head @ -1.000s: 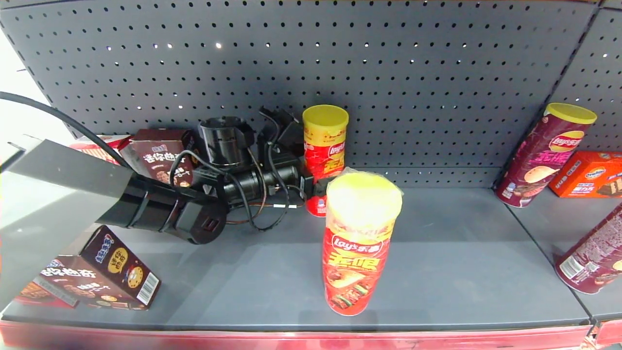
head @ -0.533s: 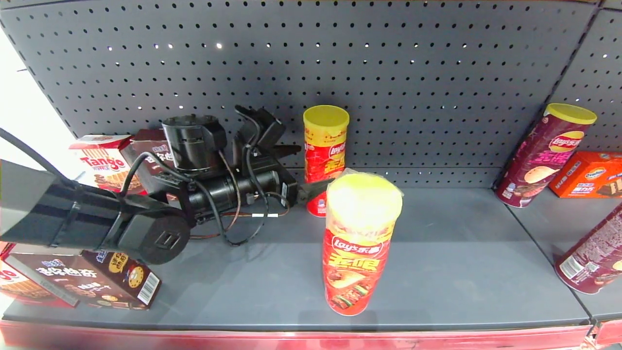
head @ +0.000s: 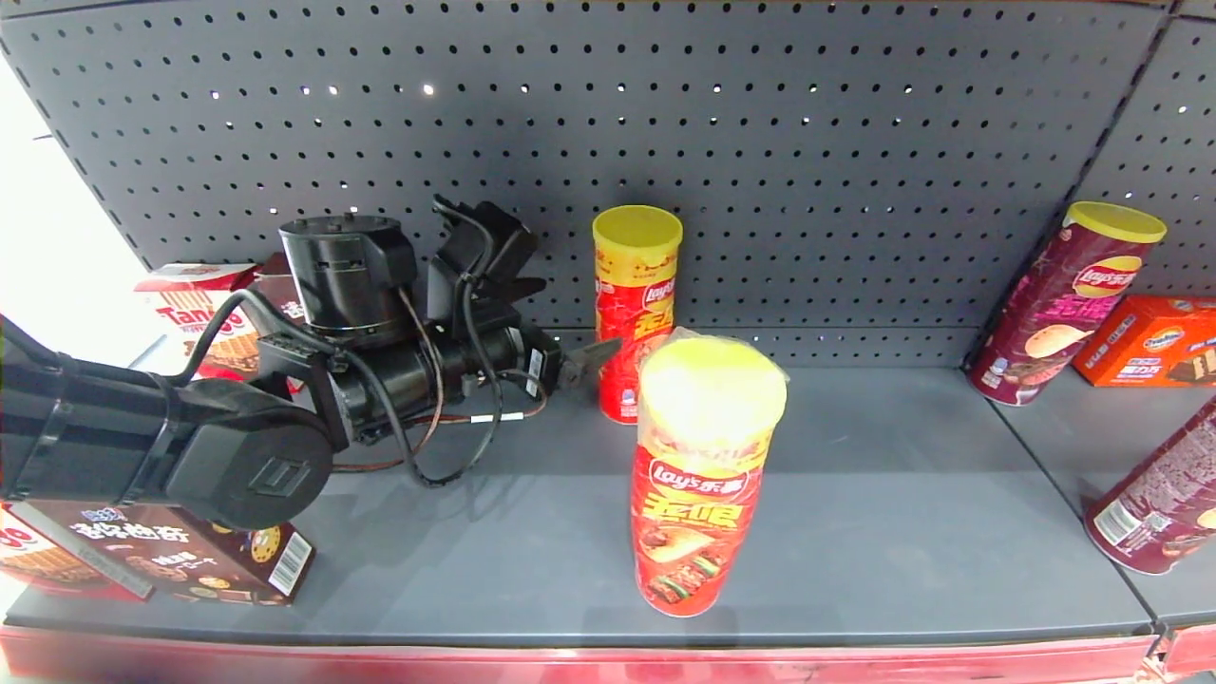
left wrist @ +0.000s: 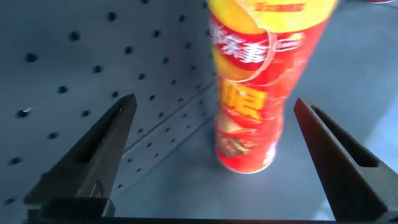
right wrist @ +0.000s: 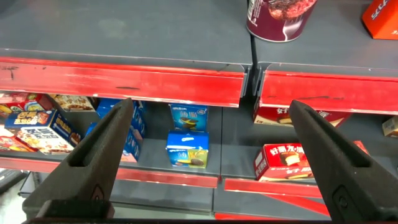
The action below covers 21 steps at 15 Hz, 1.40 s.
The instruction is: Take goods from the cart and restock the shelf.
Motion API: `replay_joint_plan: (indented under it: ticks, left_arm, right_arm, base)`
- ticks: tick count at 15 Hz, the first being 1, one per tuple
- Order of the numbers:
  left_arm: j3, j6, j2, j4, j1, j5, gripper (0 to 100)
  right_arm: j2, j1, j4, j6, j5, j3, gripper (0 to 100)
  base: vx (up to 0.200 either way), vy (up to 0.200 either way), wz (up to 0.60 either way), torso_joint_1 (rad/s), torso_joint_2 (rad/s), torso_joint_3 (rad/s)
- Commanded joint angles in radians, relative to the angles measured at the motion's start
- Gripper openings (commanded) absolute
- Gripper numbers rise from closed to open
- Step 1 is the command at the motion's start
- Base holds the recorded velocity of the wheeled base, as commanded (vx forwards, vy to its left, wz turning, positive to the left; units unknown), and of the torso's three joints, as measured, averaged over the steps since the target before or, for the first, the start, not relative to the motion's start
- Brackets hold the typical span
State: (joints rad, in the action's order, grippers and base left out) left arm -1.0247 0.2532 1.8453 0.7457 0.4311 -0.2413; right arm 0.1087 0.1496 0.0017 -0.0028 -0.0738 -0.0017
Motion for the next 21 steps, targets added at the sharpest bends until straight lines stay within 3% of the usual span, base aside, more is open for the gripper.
replay_joint_plan:
  ticks: [1,6,10,11,15,21]
  left_arm:
    - [-0.005,0.008,-0.005,-0.013,0.000,0.017,100]
    - [-0.071,0.009,0.002,-0.052,-0.002,0.106,100]
    - [-0.094,0.012,0.002,-0.068,-0.008,0.137,100]
    - [-0.092,0.026,0.002,-0.069,-0.011,0.157,100]
    - [-0.084,0.057,0.000,-0.069,-0.011,0.189,100]
    - [-0.028,0.054,-0.051,-0.106,-0.015,0.197,100]
  right_arm:
    - [0.002,0.001,0.000,0.000,0.000,0.000,100]
    - [0.002,0.001,0.000,0.000,0.000,0.000,100]
    - [0.002,0.001,0.000,0.000,0.000,0.000,100]
    - [0.002,0.001,0.000,0.000,0.000,0.000,100]
    - [0.002,0.001,0.000,0.000,0.000,0.000,100]
    - [0.002,0.001,0.000,0.000,0.000,0.000,100]
  base:
    - [0.000,0.000,0.00,0.000,0.00,0.000]
    - [0.000,0.000,0.00,0.000,0.00,0.000]
    - [0.000,0.000,0.00,0.000,0.00,0.000]
    - [0.000,0.000,0.00,0.000,0.00,0.000]
    - [0.000,0.000,0.00,0.000,0.00,0.000]
    - [0.000,0.000,0.00,0.000,0.00,0.000]
